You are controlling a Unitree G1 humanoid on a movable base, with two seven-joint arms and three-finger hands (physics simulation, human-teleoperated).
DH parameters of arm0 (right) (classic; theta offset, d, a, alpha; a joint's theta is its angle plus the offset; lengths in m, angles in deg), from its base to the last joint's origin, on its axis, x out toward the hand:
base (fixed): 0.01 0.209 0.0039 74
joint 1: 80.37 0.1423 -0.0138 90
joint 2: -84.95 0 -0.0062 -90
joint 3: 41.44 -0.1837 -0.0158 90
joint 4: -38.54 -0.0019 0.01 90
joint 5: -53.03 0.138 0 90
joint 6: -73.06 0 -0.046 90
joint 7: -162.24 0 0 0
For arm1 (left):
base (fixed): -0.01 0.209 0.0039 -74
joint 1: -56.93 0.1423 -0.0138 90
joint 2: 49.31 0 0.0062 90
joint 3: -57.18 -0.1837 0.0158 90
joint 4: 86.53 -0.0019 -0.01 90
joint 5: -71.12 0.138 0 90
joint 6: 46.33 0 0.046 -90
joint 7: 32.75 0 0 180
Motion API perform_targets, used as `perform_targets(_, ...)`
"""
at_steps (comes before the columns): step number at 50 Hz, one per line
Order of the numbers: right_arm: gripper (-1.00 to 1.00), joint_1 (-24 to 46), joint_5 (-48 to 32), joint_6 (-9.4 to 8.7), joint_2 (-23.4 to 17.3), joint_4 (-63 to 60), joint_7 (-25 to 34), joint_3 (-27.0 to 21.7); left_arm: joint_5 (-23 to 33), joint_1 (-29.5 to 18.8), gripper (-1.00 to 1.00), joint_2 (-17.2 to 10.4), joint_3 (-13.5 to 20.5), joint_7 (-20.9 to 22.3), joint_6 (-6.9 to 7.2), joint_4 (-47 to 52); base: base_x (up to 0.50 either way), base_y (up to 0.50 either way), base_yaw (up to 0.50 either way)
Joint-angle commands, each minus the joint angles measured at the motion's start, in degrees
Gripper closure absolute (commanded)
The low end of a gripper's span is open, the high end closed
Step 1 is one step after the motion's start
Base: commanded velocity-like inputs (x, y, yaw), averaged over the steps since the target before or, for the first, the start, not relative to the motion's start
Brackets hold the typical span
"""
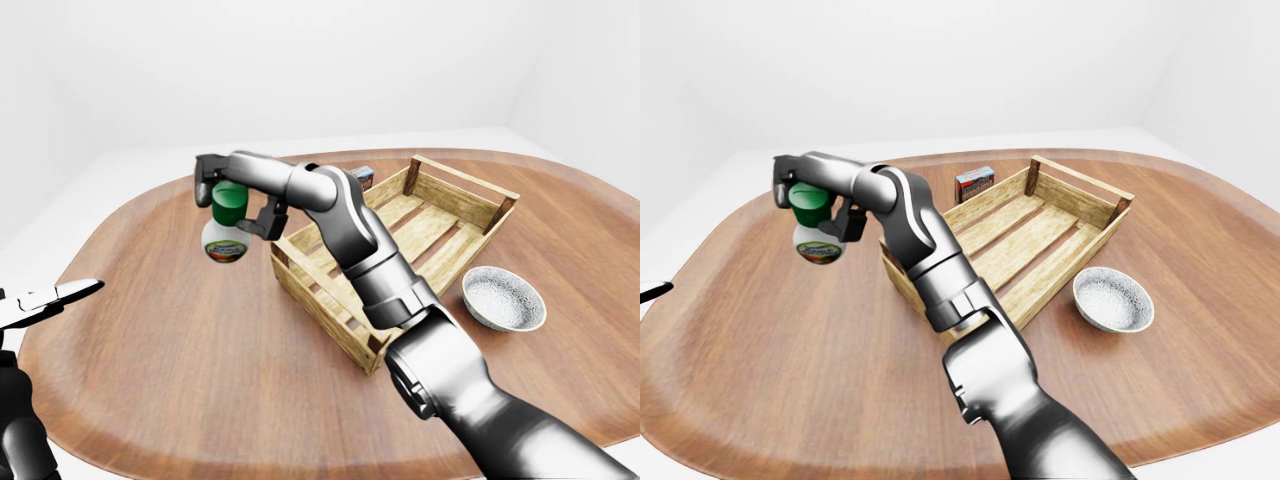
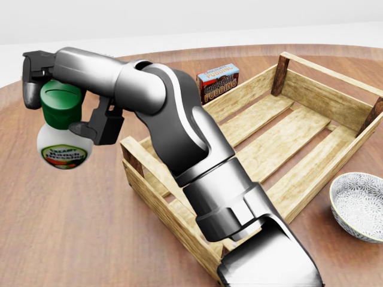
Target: Pick up the salad dressing and put it in the tray.
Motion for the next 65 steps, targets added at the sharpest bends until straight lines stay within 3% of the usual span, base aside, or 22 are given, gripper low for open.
perform_targets(1, 1.0, 13.3, 5.8, 0.0, -6.3, 3.7, 0.0, -4.5, -0.1, -0.1, -1.0, -0.1, 0.0, -0.1, 0.0, 0.3, 0.0, 0.0, 0.0)
perform_targets(6, 1.0, 18.6, 8.4, 0.0, -11.8, 10.0, 0.0, -6.2, 0.1, -0.1, -1.0, 0.0, 0.0, 0.0, 0.0, -0.1, 0.0, 0.0, 0.0)
perform_targets(15, 1.0, 20.6, 9.4, 0.0, -21.8, 16.1, 0.0, -8.8, 0.2, -0.2, -1.0, -0.2, -0.1, 0.0, 0.0, -1.0, 0.0, 0.0, 0.0)
perform_targets(25, 1.0, 13.8, 5.7, 0.0, -30.7, 12.1, 0.0, -10.0, 0.2, -0.1, -1.0, -0.2, -0.1, -0.1, 0.0, -0.5, 0.0, 0.0, 0.0)
perform_targets(36, 1.0, 9.3, 7.8, 0.0, -37.8, 21.2, 0.0, -13.7, 0.3, -0.2, -1.0, -0.2, -0.1, -0.1, 0.0, -0.6, 0.0, 0.0, 0.0)
perform_targets(47, 1.0, 4.1, 11.6, 0.0, -40.4, 33.6, 0.0, -14.6, 0.3, -0.3, -1.0, -0.2, -0.2, -0.1, 0.0, -0.5, 0.0, 0.0, 0.0)
perform_targets(65, 1.0, -0.4, 12.4, 0.0, -39.9, 42.9, -14.6, -16.2, 0.6, -0.2, -1.0, 0.0, -0.7, -0.1, 0.0, -0.5, 0.0, 0.0, 0.0)
